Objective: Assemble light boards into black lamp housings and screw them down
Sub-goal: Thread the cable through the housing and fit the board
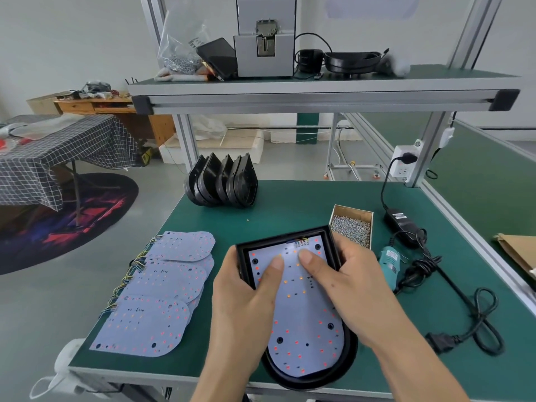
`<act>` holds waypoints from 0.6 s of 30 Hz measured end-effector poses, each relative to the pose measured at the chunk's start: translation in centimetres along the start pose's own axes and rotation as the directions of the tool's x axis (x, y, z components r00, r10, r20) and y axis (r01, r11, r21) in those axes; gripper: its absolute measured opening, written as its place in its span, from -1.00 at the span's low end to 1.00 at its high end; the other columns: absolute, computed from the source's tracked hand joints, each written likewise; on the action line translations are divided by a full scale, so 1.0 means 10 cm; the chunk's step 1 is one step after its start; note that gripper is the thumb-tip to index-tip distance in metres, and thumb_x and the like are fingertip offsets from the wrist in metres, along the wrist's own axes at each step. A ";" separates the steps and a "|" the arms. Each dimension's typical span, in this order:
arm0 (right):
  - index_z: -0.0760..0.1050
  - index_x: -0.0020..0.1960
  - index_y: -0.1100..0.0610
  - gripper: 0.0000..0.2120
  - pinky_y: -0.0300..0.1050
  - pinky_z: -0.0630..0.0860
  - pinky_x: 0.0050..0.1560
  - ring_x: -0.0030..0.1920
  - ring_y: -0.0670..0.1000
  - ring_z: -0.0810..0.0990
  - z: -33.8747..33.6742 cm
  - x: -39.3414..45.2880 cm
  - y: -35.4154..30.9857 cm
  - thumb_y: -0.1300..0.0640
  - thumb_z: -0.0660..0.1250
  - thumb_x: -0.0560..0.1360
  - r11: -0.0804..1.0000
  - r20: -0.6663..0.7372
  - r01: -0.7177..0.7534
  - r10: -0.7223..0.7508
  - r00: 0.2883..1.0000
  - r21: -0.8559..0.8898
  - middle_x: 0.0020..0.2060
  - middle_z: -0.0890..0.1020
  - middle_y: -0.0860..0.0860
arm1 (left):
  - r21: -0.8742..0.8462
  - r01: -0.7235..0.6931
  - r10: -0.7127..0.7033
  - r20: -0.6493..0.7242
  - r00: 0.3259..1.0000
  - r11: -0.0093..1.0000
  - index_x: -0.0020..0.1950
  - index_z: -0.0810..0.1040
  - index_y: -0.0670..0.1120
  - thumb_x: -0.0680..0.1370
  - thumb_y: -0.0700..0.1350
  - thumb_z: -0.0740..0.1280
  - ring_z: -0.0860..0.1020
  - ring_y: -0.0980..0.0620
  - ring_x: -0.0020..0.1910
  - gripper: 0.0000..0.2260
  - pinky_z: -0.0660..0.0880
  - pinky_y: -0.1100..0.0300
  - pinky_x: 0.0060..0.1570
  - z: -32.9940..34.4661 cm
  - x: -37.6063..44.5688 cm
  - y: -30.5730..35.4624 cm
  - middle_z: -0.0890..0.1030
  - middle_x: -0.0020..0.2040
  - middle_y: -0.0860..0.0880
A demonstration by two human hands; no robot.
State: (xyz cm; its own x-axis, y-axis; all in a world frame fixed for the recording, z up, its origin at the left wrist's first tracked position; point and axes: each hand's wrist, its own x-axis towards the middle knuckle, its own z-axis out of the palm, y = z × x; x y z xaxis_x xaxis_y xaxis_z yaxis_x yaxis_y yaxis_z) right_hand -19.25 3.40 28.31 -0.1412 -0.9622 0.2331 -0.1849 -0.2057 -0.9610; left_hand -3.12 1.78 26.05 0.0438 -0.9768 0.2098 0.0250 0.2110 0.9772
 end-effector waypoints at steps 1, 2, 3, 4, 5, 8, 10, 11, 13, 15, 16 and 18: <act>0.66 0.02 -0.07 -0.92 -0.25 0.63 -0.11 -0.08 -0.08 0.75 -0.01 0.00 -0.01 0.11 0.45 0.61 1.000 0.003 -0.004 0.004 1.000 0.005 -0.08 0.77 -0.10 | -0.004 0.003 -0.003 0.005 1.000 1.000 0.11 0.62 0.10 0.49 0.12 0.46 0.73 -0.09 0.02 -0.76 0.64 -0.23 0.06 0.01 0.00 0.00 0.75 0.03 0.02; 0.66 0.02 -0.09 -0.91 -0.22 0.64 -0.10 -0.07 -0.07 0.75 -0.02 -0.01 -0.01 0.10 0.45 0.61 1.000 0.007 -0.008 0.008 1.000 0.005 -0.08 0.77 -0.10 | -0.005 0.003 -0.003 0.007 1.000 1.000 0.12 0.62 0.10 0.49 0.12 0.46 0.73 -0.10 0.02 -0.76 0.64 -0.23 0.06 0.01 0.00 0.00 0.75 0.03 0.02; 0.65 0.02 -0.11 -0.91 -0.18 0.66 -0.09 -0.07 -0.06 0.75 -0.02 -0.01 -0.01 0.08 0.44 0.61 1.000 0.008 -0.009 0.009 1.000 -0.003 -0.08 0.77 -0.09 | -0.003 -0.001 0.001 0.007 1.000 1.000 0.12 0.62 0.09 0.49 0.11 0.46 0.73 -0.09 0.02 -0.76 0.64 -0.23 0.06 0.01 0.00 0.00 0.75 0.02 0.02; 0.65 0.02 -0.12 -0.93 -0.11 0.68 -0.06 -0.07 -0.04 0.75 -0.03 -0.02 0.00 0.06 0.44 0.61 1.000 0.004 -0.007 0.007 1.000 -0.021 -0.08 0.77 -0.09 | -0.004 -0.006 0.006 0.007 1.000 1.000 0.12 0.62 0.10 0.49 0.12 0.46 0.73 -0.09 0.01 -0.76 0.64 -0.22 0.05 0.01 -0.01 0.00 0.75 0.02 0.02; 0.65 0.02 -0.12 -0.94 -0.03 0.69 -0.04 -0.07 -0.02 0.75 -0.03 -0.02 0.00 0.04 0.44 0.61 0.999 -0.005 -0.006 0.006 1.000 -0.042 -0.08 0.76 -0.08 | -0.004 -0.010 0.010 0.007 1.000 1.000 0.11 0.62 0.11 0.49 0.12 0.46 0.73 -0.07 0.01 -0.77 0.64 -0.22 0.05 0.02 -0.02 0.01 0.75 0.02 0.03; 0.64 0.02 -0.10 -0.96 0.10 0.66 -0.01 -0.07 0.01 0.73 -0.04 -0.02 0.02 0.03 0.46 0.60 0.995 -0.030 -0.021 0.018 0.999 -0.099 -0.09 0.75 -0.07 | 0.013 -0.024 0.024 0.001 1.000 1.000 0.08 0.61 0.16 0.49 0.09 0.45 0.73 -0.02 0.01 -0.82 0.64 -0.13 0.05 0.03 -0.04 0.01 0.75 0.01 0.07; 0.62 0.08 -0.19 -0.89 -0.14 0.61 0.00 -0.01 -0.15 0.71 -0.04 -0.04 0.03 -0.03 0.48 0.58 0.994 -0.013 -0.027 0.026 1.000 -0.106 -0.02 0.73 -0.20 | 0.054 -0.068 0.069 -0.024 0.997 0.996 0.05 0.59 0.19 0.52 0.05 0.44 0.71 0.09 -0.03 -0.87 0.61 0.17 0.02 0.04 -0.06 0.02 0.74 -0.03 0.14; 0.58 0.19 -0.26 -0.76 -0.32 0.54 0.06 0.10 -0.28 0.65 -0.03 -0.05 0.03 -0.12 0.48 0.54 0.992 -0.008 -0.036 0.035 0.999 -0.124 0.09 0.69 -0.31 | 0.108 -0.102 0.107 -0.043 0.993 0.989 0.04 0.57 0.20 0.53 0.03 0.44 0.69 0.17 -0.08 -0.87 0.55 0.36 -0.06 0.05 -0.08 0.02 0.72 -0.07 0.18; 0.35 0.47 -0.31 -0.31 -0.54 0.33 0.24 0.36 -0.46 0.38 -0.02 -0.08 0.04 -0.42 0.45 0.40 0.978 -0.014 -0.057 0.055 0.998 -0.201 0.34 0.49 -0.45 | 0.227 -0.153 0.177 -0.091 0.980 0.962 0.03 0.52 0.20 0.57 -0.01 0.47 0.63 0.23 -0.16 -0.84 0.45 0.50 -0.18 0.08 -0.12 0.00 0.68 -0.14 0.24; 0.21 0.56 -0.33 -0.04 -0.39 0.29 0.38 0.47 -0.39 0.28 -0.02 -0.12 0.01 -0.63 0.34 0.25 0.967 -0.037 -0.027 0.018 0.999 -0.254 0.43 0.39 -0.41 | 0.293 -0.208 0.249 -0.112 0.962 0.933 0.06 0.50 0.20 0.57 -0.01 0.45 0.60 0.21 -0.22 -0.82 0.42 0.51 -0.25 0.14 -0.18 -0.01 0.65 -0.17 0.26; 0.21 0.56 -0.35 -0.03 -0.33 0.30 0.38 0.48 -0.35 0.29 -0.02 -0.13 -0.03 -0.65 0.31 0.24 0.961 -0.037 0.011 -0.023 0.999 -0.277 0.41 0.39 -0.40 | 0.311 -0.243 0.286 -0.099 0.953 0.919 0.07 0.49 0.21 0.57 0.02 0.44 0.60 0.22 -0.24 -0.83 0.42 0.51 -0.26 0.16 -0.21 -0.01 0.65 -0.18 0.27; 0.30 0.53 -0.30 -0.15 -0.35 0.28 0.37 0.49 -0.29 0.29 -0.06 -0.13 -0.13 -0.62 0.27 0.32 0.931 0.002 0.110 -0.117 0.993 -0.348 0.38 0.39 -0.38 | 0.345 -0.322 0.365 -0.064 0.929 0.882 0.10 0.47 0.28 0.55 0.09 0.37 0.59 0.25 -0.24 -0.83 0.41 0.52 -0.26 0.20 -0.26 -0.05 0.65 -0.13 0.31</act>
State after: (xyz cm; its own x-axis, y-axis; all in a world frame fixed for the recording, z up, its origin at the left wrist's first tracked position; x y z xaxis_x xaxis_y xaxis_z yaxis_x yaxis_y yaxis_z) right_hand -19.38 5.06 29.29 -0.1163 -0.9319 0.3435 -0.5266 -0.2354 -0.8169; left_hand -5.26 4.17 25.10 0.1139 -0.8280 0.5490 -0.3368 0.4877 0.8054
